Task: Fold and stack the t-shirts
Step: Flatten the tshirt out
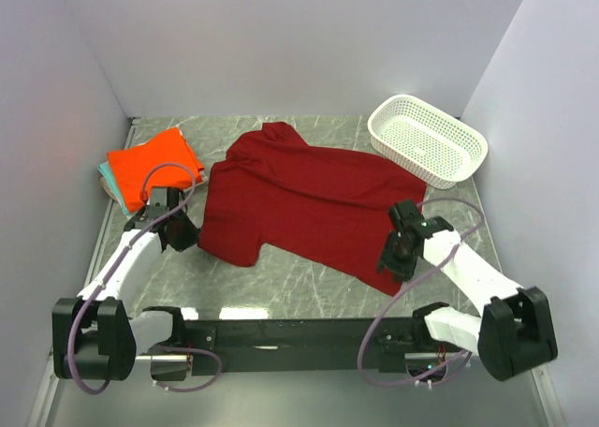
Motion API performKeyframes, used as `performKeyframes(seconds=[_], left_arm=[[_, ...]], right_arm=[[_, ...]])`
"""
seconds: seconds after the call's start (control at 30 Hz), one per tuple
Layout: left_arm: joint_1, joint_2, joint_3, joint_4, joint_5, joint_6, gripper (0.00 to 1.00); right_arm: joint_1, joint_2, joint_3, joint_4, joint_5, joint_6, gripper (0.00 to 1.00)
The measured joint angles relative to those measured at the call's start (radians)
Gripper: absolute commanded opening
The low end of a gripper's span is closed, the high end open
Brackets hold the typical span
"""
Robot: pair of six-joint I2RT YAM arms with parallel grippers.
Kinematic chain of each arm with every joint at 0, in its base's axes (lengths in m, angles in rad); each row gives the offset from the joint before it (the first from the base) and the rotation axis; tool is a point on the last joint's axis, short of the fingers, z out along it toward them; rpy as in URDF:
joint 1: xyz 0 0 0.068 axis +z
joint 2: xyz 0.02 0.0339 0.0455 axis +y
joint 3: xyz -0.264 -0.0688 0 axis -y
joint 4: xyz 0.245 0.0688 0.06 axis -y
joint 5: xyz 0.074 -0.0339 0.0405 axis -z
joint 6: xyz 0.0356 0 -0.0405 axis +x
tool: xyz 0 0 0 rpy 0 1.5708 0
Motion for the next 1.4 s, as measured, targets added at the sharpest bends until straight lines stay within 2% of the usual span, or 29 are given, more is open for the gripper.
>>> performKeyframes(seconds=[0.2,0.57,1.13,1.4], left_arm=[[0.027,-0.015,0.016,-0.013,0.043,0.023,0.0],[0.048,-0.017,0.017,-0.013,0.111,0.052,0.0],[0.076,-0.023,0.017,-0.013,0.147,0.068,0.01],[0.08,-0.03,0.018,-0.012,0.171,0.061,0.0]], right_arm=[[0.008,-0.079,-0.084,-0.092,0.036,0.094,0.48],[0.01,-0.096,-0.135,-0.097,0.06,0.206,0.39],[0.01,-0.035,-0.142,-0.044,0.135,0.253,0.29],[0.011,0.003,-0.141,-0.021,0.13,0.238,0.28]])
